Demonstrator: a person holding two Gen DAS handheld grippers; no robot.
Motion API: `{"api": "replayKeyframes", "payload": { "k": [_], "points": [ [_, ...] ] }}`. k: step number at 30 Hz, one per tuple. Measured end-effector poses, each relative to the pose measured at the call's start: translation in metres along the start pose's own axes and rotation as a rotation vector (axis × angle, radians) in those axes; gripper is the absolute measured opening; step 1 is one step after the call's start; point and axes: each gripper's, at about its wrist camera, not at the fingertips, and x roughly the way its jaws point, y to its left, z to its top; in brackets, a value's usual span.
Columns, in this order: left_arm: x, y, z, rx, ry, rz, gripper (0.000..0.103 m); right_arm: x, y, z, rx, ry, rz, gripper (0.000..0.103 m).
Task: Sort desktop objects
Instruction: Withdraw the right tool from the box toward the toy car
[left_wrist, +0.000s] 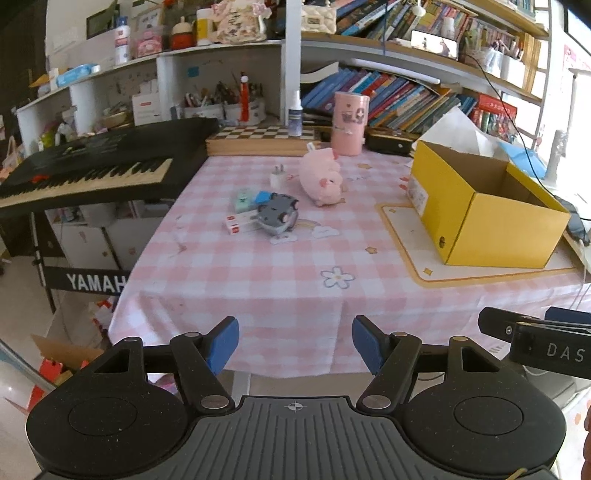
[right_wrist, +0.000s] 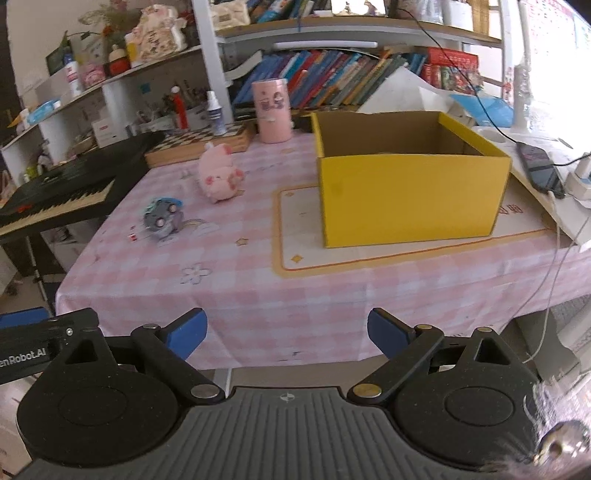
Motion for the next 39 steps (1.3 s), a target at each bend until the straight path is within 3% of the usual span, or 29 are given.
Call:
{"api": "replayKeyframes", "payload": {
  "k": [4,21,39],
  "points": [
    [-0.004,0.011,-0.002,-0.015,-0.006,0.007,0.07,-0.002,0.012,0.0,-0.024,-0.009,0.021,0.09],
    [-0.01,0.063,-0.004,-0.13,-0.033,0.068,0.07,0.006,0.068,0.006,-0.143,-0.01,0.087,0.09],
    [0.003,0.085,0.001,-0.156,-0.02,0.073,0.071,0.023,0.101,0.016,-0.206,0.002,0.124,0.09]
  ]
}}
